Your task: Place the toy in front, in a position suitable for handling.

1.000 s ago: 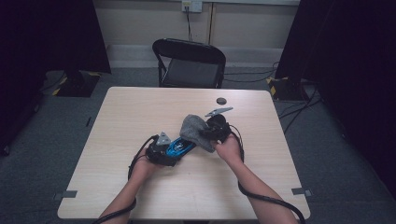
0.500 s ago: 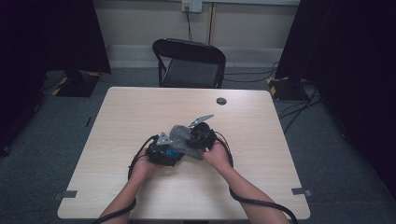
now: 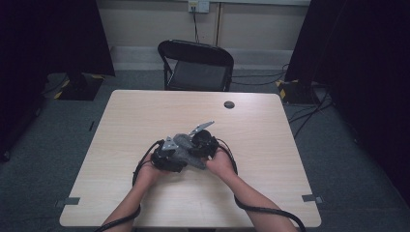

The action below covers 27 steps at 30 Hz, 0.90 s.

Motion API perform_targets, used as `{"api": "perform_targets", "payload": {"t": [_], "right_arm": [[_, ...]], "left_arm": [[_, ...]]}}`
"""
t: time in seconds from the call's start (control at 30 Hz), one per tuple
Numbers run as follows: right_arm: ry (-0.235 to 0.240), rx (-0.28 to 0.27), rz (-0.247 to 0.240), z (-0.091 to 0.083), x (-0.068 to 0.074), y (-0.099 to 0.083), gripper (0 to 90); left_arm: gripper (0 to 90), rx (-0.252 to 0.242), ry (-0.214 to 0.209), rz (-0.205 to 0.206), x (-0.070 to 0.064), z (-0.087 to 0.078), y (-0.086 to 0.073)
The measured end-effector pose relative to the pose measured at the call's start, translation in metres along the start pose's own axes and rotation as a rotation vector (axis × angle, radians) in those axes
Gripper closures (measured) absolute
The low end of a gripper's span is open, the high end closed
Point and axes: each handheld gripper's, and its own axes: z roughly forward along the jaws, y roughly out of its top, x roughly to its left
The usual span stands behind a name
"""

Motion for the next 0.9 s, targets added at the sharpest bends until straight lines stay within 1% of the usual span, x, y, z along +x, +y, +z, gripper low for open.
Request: {"api": "perform_targets", "payload": {"t": [0.13,0.33,0.43,0.5,0.67,0.83,0.9], "right_arm": [[0.003,0.010,-0.006,0.0022,0.0002,0.0007,80.4],[0.009,0.027,0.001,0.0059,-0.0002,0.0020,80.3],[0.001,0.033,0.001,0.0065,0.0005,0.0030,80.3],[-0.001,0.033,-0.002,0.0065,0.0004,0.0032,80.3],[-0.007,0.031,0.010,0.0053,-0.0027,0.0030,80.3],[-0.015,0.031,0.010,0.0037,-0.0052,0.0026,80.3],[-0.010,0.029,0.015,0.0035,-0.0064,0.0022,80.3]], "left_arm": [[25.8,0.000,-0.001,0.000,0.0001,0.0000,0.0000],[25.8,0.000,-0.001,-0.001,0.0000,0.0001,0.0000],[25.8,0.000,-0.001,0.000,0.0000,0.0000,0.0000],[25.8,0.000,-0.001,0.000,0.0001,0.0000,0.0000],[25.8,0.000,-0.001,0.000,0.0001,0.0000,0.0000],[25.8,0.000,0.000,0.001,0.0001,0.0000,0.0000],[25.8,0.000,0.000,0.000,0.0001,0.0000,0.0000]]}}
